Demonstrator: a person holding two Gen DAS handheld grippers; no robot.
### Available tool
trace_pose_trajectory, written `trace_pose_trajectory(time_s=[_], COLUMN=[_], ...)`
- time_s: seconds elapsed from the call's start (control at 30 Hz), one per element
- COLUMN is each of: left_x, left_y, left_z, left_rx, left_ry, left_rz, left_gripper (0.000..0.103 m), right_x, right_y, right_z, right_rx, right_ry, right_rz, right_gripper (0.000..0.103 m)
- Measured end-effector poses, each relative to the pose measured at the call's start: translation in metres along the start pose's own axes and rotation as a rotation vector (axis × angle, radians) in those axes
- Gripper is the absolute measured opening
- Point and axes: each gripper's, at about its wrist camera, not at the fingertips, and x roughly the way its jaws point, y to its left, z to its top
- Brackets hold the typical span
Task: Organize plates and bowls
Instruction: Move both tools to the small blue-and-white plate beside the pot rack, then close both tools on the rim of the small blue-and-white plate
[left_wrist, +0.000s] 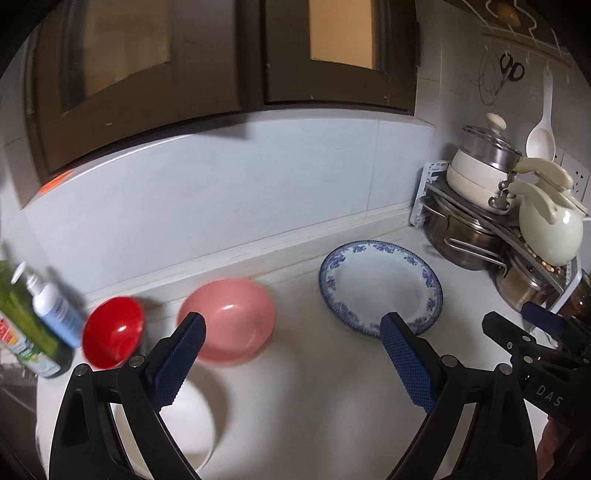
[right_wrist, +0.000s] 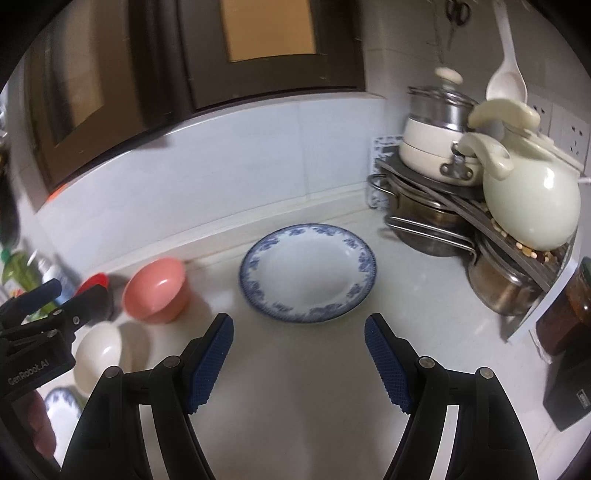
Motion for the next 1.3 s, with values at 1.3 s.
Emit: trace_pose_trajectory(time_s=[1.3], left_x=[0.239], left_y=[-0.05], left_z=[0.027], left_rx=[0.076], left_ry=[0.269], left_rz=[0.027], left_gripper=[0.078], right_x=[0.214], right_y=[-0.077], right_z=[0.036], right_rx=[0.125], right_ry=[0.186], right_rz=[-0.108], right_gripper=[0.072])
